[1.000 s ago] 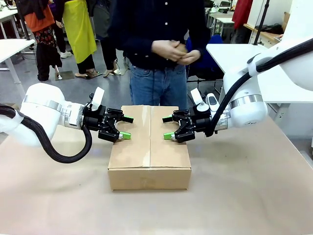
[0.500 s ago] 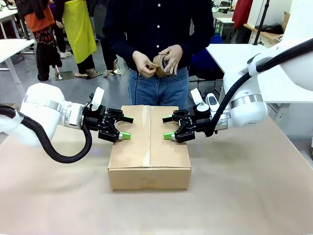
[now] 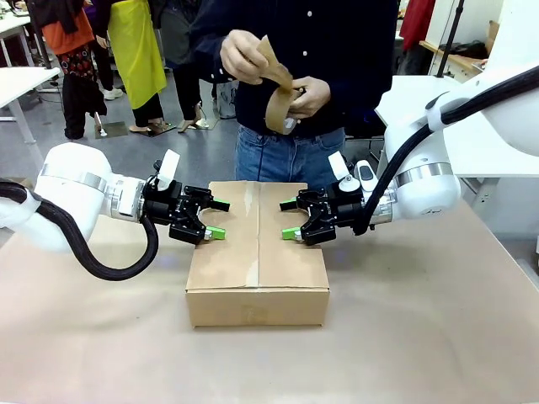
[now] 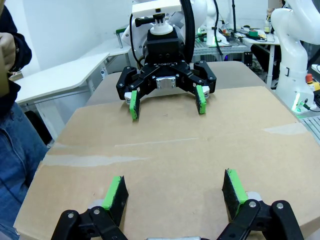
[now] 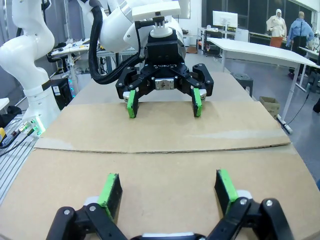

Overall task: Pack the gift set into the box.
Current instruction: Press and hold the closed box until the human finishes sealing it.

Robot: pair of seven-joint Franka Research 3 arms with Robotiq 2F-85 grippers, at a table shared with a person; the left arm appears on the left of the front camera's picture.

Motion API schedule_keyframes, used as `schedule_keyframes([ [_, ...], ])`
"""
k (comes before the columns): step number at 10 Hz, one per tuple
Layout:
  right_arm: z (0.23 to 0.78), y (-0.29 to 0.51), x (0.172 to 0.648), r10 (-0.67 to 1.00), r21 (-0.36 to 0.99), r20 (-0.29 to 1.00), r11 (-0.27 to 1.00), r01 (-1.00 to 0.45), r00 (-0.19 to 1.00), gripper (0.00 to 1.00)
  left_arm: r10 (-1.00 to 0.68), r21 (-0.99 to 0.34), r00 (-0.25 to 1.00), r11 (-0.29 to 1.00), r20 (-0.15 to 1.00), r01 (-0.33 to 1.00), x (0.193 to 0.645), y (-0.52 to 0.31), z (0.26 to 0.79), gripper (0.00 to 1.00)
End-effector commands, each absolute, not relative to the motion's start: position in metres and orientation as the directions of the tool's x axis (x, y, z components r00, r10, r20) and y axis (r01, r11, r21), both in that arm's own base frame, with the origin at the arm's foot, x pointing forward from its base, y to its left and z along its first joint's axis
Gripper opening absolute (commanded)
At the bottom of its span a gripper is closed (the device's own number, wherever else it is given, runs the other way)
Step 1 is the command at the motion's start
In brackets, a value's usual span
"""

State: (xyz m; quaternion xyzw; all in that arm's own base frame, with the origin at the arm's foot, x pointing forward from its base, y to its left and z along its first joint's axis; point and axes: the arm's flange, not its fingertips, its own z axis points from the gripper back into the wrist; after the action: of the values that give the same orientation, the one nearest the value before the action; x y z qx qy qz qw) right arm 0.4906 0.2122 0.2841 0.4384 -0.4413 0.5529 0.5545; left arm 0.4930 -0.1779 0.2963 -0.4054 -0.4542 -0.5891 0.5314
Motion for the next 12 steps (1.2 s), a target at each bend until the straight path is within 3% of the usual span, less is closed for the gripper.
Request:
schedule_keyframes([
  [1, 0.2813, 0.2119, 0.4885, 0.221, -0.016, 0.975, 0.012, -1.000, -0.013, 1.00, -0.250, 0.122, -0.127, -0.033, 0.960, 0.992, 0.4917, -0.1771, 0.2930, 1.00],
  [12, 0.2813, 0.2119, 0.4885, 0.221, -0.016, 0.975, 0.012, -1.000, -0.013, 1.00, -0.250, 0.122, -0.127, -0.033, 0.960, 0.992, 0.4917, -0.1771, 0.2930, 1.00],
])
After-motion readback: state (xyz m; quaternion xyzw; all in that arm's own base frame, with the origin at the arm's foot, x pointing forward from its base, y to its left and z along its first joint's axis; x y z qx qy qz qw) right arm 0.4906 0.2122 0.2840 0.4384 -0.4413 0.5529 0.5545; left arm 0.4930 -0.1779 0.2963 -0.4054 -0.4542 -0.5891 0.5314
